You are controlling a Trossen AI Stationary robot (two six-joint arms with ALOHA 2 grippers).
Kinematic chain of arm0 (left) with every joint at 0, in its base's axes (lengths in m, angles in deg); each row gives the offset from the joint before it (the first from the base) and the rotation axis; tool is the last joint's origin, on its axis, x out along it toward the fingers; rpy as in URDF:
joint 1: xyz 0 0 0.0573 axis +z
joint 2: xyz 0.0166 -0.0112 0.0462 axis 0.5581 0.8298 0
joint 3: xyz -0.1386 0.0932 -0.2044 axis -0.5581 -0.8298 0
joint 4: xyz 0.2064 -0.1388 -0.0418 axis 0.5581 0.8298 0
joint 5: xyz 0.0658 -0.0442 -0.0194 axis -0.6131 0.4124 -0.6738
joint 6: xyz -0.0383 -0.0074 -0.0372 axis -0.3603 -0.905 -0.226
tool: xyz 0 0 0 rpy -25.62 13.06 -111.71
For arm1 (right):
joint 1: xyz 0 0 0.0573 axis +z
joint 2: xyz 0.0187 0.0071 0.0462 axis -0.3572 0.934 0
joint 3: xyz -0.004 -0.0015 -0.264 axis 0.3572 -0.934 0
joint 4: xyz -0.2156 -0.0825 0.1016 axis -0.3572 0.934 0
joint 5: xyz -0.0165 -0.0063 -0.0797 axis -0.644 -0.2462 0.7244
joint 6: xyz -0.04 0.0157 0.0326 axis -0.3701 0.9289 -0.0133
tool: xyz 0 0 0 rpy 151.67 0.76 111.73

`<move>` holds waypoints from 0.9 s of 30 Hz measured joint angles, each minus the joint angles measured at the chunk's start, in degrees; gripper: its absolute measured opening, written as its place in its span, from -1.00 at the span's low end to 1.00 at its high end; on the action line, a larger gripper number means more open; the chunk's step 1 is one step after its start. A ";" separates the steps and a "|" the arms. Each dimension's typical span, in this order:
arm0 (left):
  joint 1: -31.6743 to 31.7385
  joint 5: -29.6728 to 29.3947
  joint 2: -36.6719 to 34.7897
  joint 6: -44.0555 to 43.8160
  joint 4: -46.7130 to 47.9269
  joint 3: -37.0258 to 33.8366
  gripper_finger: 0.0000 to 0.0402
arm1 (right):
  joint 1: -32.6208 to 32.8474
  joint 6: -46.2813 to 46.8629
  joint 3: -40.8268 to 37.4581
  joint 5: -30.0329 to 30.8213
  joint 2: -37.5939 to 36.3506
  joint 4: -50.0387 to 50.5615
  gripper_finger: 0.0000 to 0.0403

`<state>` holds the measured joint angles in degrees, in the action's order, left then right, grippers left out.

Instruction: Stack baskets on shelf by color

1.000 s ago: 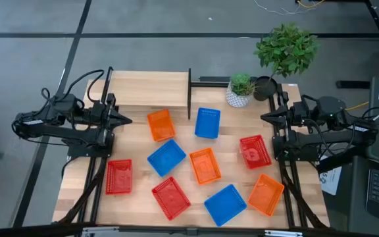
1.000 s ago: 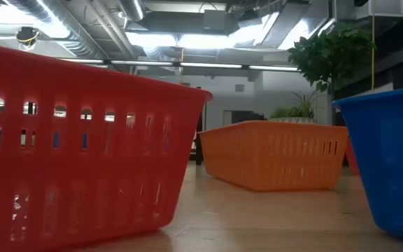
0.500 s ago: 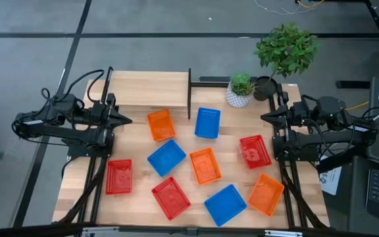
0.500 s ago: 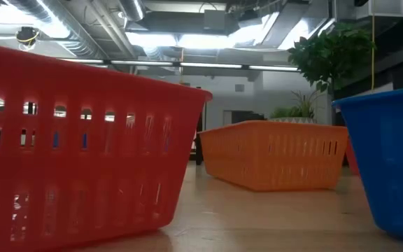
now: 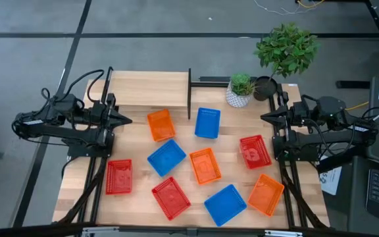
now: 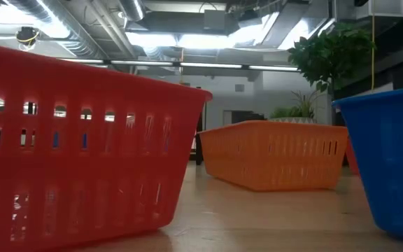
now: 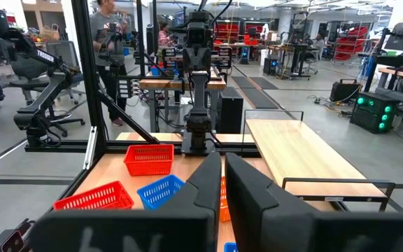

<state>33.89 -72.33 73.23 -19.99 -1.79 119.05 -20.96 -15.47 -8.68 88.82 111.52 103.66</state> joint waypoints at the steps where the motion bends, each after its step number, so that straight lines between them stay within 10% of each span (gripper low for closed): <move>1: 0.00 0.00 0.00 0.00 0.01 0.00 -1.00 | 0.00 0.01 -0.01 0.00 0.00 -0.01 -0.89; 27: 0.00 -3.02 -0.15 2.56 -2.15 0.07 -0.98 | 0.00 5.91 -0.01 -0.04 1.09 -11.26 -0.88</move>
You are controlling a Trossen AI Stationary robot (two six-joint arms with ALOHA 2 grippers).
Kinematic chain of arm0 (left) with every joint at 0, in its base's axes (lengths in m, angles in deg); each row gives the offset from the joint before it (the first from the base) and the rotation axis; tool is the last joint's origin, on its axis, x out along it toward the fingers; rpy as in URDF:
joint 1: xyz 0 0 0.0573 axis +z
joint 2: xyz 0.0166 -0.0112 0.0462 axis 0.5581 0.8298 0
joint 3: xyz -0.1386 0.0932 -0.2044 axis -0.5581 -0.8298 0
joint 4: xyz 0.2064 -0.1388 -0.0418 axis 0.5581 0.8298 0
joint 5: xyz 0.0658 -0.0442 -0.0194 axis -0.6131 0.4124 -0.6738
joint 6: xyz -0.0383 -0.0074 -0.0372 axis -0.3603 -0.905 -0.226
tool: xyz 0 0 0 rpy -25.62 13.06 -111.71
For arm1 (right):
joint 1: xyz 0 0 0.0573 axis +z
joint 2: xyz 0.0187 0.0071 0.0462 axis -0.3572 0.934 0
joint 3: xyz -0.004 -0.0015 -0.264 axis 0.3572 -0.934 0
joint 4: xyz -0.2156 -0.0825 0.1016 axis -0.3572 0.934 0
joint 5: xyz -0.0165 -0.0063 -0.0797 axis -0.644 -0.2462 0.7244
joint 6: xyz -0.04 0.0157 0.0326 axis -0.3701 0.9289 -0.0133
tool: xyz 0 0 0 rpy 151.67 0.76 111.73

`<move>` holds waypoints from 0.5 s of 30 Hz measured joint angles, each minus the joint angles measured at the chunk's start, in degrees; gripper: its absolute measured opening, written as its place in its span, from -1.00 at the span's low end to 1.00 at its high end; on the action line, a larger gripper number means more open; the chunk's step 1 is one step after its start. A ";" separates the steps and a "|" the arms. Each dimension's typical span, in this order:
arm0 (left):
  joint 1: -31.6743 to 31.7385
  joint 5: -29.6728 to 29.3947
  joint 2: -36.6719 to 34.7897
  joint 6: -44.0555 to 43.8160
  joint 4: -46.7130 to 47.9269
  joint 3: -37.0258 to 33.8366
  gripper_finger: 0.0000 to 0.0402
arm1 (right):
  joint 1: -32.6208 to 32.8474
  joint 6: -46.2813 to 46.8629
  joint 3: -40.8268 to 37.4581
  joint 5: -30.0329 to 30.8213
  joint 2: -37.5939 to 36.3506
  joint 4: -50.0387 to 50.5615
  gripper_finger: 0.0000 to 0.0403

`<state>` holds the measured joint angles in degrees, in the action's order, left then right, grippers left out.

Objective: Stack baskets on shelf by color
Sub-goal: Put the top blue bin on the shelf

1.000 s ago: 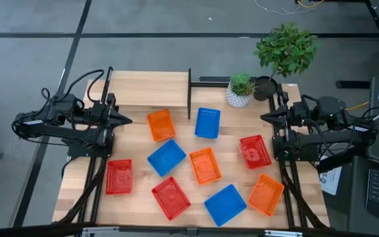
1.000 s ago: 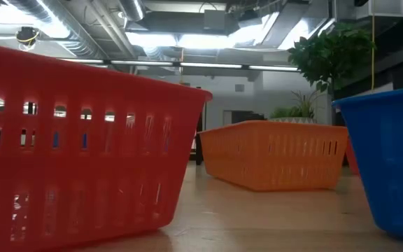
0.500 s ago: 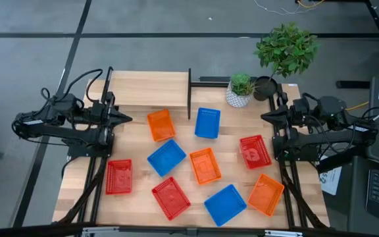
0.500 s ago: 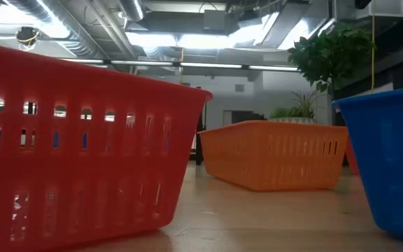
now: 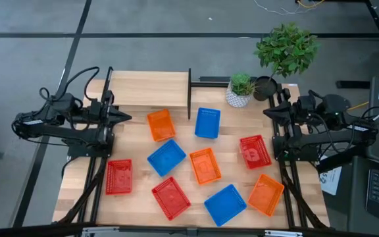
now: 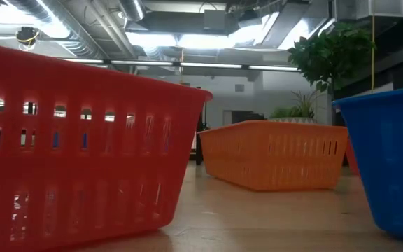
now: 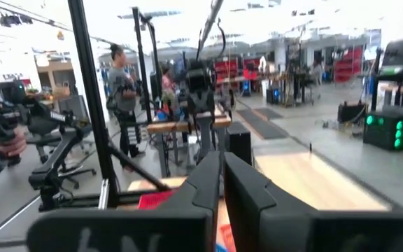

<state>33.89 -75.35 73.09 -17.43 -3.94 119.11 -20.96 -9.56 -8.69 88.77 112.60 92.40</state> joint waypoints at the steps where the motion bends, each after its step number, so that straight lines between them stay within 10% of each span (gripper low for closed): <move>1: 0.00 0.00 0.02 0.41 0.16 0.00 -0.97 | 0.00 -0.47 0.00 -0.26 -0.03 -0.58 -0.88; 15: 0.00 -0.46 0.03 2.30 0.13 0.00 -0.48 | 0.00 -3.19 0.00 -7.35 2.39 -1.02 -0.55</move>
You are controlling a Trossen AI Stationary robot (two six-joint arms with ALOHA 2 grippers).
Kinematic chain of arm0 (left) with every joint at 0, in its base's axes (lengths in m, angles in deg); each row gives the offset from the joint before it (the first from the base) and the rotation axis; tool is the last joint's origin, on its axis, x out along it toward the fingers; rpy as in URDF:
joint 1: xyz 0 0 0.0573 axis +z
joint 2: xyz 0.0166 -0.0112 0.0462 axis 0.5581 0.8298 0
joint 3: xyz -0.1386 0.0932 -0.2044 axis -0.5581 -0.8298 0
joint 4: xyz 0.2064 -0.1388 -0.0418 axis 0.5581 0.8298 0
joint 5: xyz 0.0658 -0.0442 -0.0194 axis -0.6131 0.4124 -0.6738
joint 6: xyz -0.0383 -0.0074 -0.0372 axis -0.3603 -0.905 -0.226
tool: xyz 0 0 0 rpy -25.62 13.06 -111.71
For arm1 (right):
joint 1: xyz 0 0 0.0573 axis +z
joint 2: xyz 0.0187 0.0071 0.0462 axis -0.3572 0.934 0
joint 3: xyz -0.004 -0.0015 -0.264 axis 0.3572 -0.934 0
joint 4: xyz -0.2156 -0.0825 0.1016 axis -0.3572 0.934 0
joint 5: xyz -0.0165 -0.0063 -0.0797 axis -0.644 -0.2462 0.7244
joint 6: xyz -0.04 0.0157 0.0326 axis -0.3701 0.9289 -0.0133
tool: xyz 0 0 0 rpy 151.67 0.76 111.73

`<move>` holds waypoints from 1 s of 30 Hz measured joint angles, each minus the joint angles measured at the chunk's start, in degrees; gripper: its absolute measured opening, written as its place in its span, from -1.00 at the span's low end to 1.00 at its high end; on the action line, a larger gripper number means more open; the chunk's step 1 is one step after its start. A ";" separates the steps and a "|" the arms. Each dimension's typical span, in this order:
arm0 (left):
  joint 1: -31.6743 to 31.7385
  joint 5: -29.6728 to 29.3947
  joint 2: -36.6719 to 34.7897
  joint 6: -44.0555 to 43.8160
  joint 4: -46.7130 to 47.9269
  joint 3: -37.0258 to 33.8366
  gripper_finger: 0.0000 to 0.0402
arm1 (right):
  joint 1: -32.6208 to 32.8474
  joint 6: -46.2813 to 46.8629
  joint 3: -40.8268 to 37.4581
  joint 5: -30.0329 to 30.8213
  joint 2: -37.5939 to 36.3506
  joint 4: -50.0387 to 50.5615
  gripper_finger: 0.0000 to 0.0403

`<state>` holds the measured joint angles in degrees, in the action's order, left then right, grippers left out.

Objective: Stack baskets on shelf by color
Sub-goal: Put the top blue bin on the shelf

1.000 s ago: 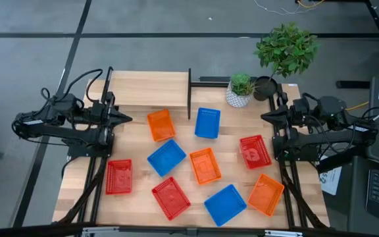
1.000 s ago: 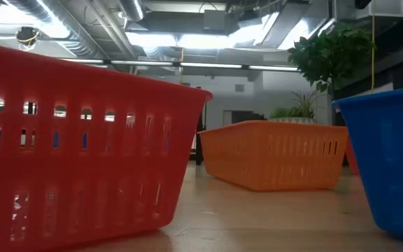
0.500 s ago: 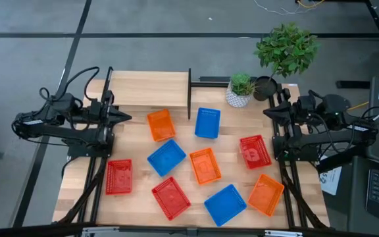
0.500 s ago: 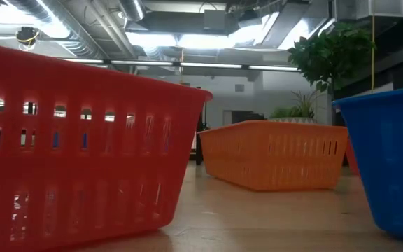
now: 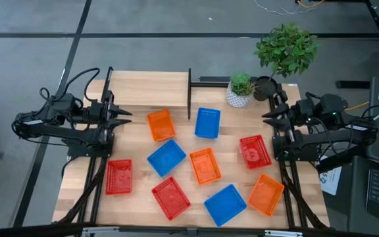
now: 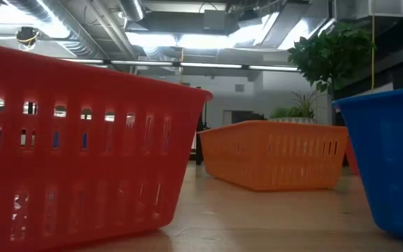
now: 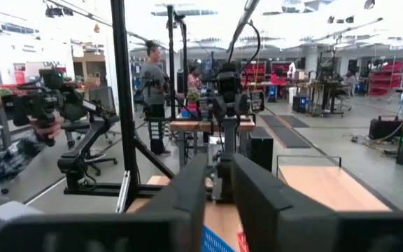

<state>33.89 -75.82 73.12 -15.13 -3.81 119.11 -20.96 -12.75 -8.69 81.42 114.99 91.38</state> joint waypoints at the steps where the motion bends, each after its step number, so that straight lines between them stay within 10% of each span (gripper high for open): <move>1: 0.00 -0.38 0.00 0.20 -0.05 0.00 -0.47 | 0.00 -0.01 0.00 0.51 0.38 0.06 -0.48; 10: 0.00 -1.83 0.02 9.51 -1.18 -0.07 -0.46 | 0.00 0.43 0.00 6.95 3.68 0.27 0.03; 30: 0.00 -4.29 0.28 5.59 -1.22 -0.09 -0.47 | -1.31 0.71 0.00 4.89 40.79 3.91 0.06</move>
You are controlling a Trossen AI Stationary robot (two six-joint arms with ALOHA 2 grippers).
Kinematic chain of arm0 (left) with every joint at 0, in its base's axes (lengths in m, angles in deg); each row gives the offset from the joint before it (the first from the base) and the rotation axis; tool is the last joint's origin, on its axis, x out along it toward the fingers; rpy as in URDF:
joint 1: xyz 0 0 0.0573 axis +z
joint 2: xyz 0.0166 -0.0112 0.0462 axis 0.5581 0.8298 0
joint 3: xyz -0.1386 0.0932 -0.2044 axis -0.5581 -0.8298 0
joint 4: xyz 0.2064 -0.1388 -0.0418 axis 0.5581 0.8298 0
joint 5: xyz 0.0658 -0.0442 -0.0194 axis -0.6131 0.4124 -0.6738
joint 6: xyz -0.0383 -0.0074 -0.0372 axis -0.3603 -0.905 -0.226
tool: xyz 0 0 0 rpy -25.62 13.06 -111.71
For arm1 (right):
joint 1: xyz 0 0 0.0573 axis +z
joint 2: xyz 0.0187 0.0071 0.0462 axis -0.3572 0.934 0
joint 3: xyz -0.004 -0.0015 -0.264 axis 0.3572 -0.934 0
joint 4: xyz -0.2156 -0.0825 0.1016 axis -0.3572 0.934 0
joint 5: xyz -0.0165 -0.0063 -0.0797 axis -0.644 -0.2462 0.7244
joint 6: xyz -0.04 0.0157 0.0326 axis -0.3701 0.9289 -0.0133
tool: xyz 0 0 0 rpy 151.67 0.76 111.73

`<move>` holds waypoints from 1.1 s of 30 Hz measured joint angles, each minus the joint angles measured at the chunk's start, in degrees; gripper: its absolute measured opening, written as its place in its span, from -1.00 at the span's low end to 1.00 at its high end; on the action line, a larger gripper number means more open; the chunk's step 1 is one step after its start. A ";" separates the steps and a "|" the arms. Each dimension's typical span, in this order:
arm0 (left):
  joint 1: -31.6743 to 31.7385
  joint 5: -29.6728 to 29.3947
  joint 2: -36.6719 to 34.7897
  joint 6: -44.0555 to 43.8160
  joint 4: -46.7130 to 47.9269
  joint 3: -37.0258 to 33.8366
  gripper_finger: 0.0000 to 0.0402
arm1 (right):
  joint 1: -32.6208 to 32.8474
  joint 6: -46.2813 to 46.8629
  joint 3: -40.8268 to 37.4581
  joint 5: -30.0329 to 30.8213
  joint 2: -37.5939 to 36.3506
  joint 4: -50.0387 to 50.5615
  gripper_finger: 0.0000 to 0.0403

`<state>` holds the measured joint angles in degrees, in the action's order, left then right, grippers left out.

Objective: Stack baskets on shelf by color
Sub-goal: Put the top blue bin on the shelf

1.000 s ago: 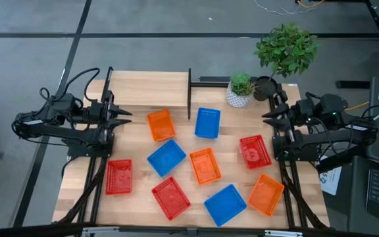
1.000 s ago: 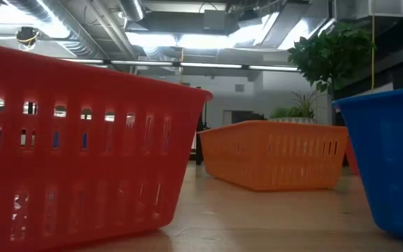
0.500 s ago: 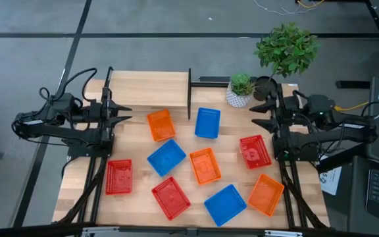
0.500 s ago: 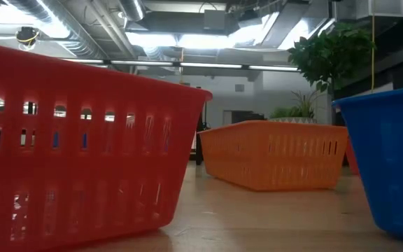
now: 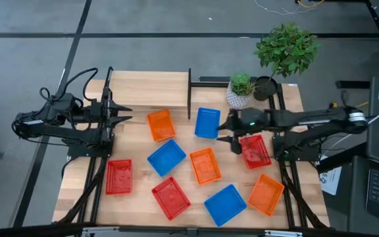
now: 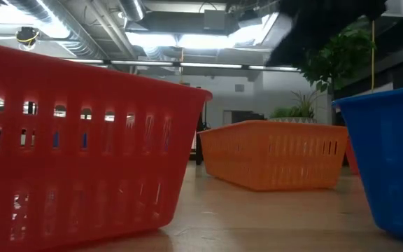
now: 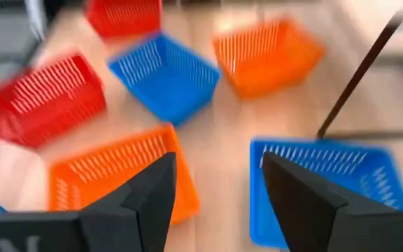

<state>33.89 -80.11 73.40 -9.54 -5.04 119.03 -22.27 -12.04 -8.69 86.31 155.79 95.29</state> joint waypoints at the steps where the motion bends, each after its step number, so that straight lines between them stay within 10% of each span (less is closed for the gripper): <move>1: 0.00 0.02 0.00 0.00 -0.02 0.00 -0.47 | 0.00 0.20 0.00 0.00 2.11 0.28 0.06; 11: 0.00 0.00 0.00 0.02 0.00 0.00 -0.47 | -0.02 -2.08 4.70 10.84 17.65 2.72 0.06; 33: 0.00 0.01 -0.02 0.04 1.31 0.00 -0.47 | 0.00 -5.23 12.66 13.62 29.72 7.61 0.06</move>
<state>33.89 -80.09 73.38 -9.50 -3.73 119.03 -22.27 -17.27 3.97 99.92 185.50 102.90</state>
